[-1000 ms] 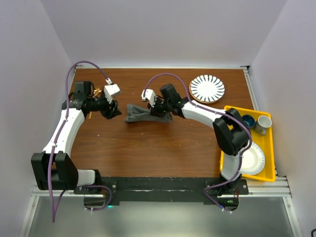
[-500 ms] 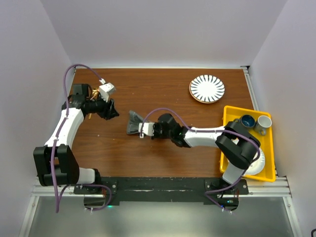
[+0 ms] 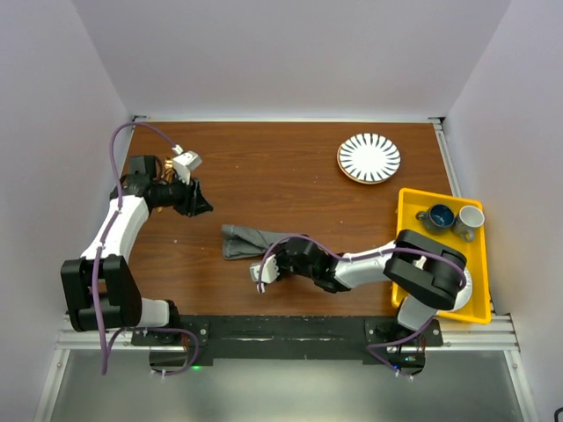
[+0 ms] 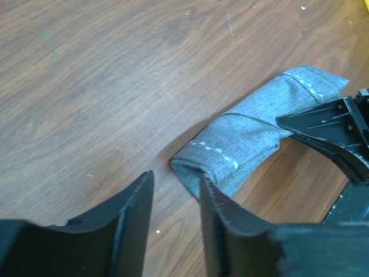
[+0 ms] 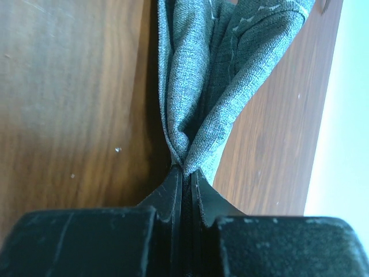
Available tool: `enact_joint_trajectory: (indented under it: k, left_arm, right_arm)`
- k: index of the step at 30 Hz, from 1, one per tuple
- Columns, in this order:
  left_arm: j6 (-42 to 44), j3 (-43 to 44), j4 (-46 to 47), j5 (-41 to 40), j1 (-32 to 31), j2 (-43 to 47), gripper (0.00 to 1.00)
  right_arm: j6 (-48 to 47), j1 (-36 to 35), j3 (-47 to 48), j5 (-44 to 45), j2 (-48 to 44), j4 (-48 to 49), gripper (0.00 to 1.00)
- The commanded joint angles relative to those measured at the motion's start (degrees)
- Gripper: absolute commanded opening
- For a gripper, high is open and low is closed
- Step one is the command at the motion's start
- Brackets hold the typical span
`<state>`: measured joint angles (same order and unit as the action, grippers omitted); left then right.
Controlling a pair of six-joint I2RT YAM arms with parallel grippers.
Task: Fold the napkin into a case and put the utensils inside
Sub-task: Turn over the smaller rectangle-folded napkin at the center of the board.
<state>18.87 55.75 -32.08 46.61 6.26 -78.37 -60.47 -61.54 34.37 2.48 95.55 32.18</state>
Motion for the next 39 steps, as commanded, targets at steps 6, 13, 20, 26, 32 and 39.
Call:
enact_joint_trajectory:
  k: [6,13,20,26,32,39]
  left_arm:
    - [6.9,2.2,-7.3,1.5,-5.7,-3.2,0.29]
    - [12.1,0.7,-9.4,-6.3,-14.8,-4.4,0.26]
    - [18.5,-3.2,-12.2,-12.1,-17.9,-7.4,0.21]
    - [21.3,-4.8,-11.9,-15.8,-18.8,-9.2,0.15]
    - [20.8,-6.0,-9.6,-18.6,-19.7,-10.5,0.15]
    - [18.1,-6.9,-5.1,-23.7,-20.8,-12.4,0.14]
  right_arm:
    - [-7.8,-1.4,0.2,-1.9,1.8,1.9,0.0]
    - [-11.1,-1.6,-0.7,-2.3,2.5,1.1,0.01]
    - [-11.4,-1.5,-0.3,-3.1,2.3,-1.3,0.18]
    - [-9.3,-1.6,2.6,-4.1,1.6,-6.6,0.44]
    - [-1.1,-1.6,8.9,-9.3,-1.7,-19.0,0.65]
    - [11.9,-1.3,17.3,-15.6,-6.3,-29.4,0.68]
